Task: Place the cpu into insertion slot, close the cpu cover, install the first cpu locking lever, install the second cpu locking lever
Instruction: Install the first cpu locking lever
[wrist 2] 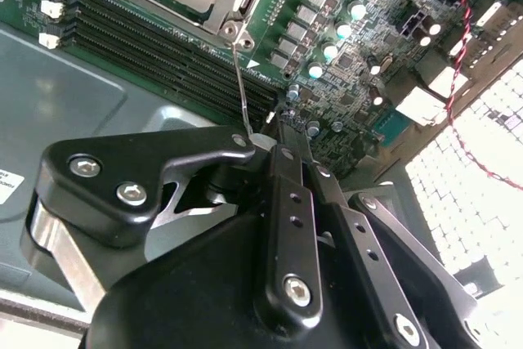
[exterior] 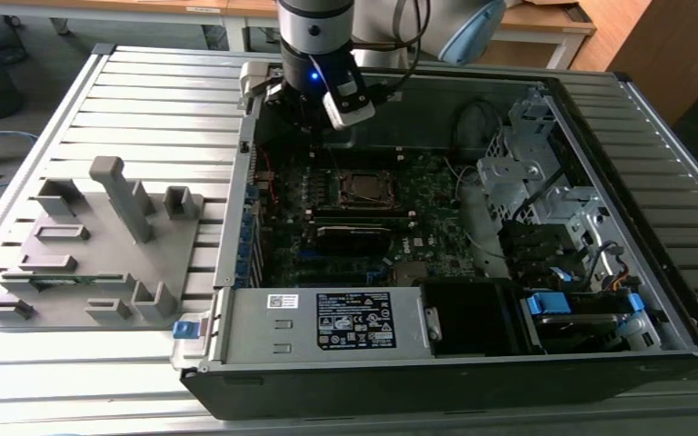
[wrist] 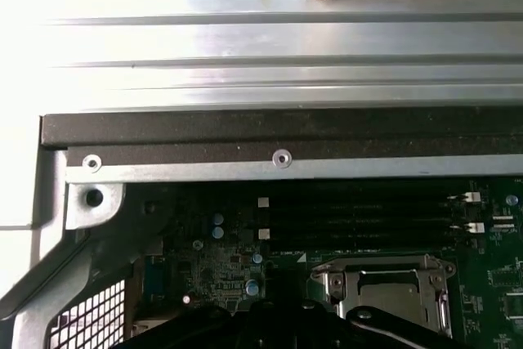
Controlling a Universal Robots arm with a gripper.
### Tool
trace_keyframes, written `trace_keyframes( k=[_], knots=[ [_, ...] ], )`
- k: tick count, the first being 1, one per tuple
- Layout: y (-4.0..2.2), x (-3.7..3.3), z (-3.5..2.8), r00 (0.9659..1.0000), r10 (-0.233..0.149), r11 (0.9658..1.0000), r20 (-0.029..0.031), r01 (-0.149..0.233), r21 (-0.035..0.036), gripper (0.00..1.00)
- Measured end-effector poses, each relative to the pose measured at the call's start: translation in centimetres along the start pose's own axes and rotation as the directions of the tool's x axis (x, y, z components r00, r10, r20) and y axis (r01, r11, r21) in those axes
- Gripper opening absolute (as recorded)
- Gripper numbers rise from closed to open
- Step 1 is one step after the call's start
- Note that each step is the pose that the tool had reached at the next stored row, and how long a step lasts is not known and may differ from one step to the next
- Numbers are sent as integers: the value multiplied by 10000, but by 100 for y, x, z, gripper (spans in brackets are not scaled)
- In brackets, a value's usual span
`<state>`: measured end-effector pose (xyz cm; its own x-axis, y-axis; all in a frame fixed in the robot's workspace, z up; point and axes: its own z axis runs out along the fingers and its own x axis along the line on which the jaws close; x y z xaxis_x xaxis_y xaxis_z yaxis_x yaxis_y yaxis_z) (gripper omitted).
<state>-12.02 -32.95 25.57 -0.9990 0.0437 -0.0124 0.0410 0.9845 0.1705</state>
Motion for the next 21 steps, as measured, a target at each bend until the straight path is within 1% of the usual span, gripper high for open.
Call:
trace_keyframes(
  k=[5,7,11,21],
  knots=[
    [1,-1,7,10000,2,9999,-5,-2,-124,10],
    [1,-5,9,10000,2,9999,-6,-2,-149,10],
    [2,-41,11,10000,4,9999,-7,-4,-155,10],
    [9,-212,15,10000,3,9999,-6,-3,-155,10]
  ],
)
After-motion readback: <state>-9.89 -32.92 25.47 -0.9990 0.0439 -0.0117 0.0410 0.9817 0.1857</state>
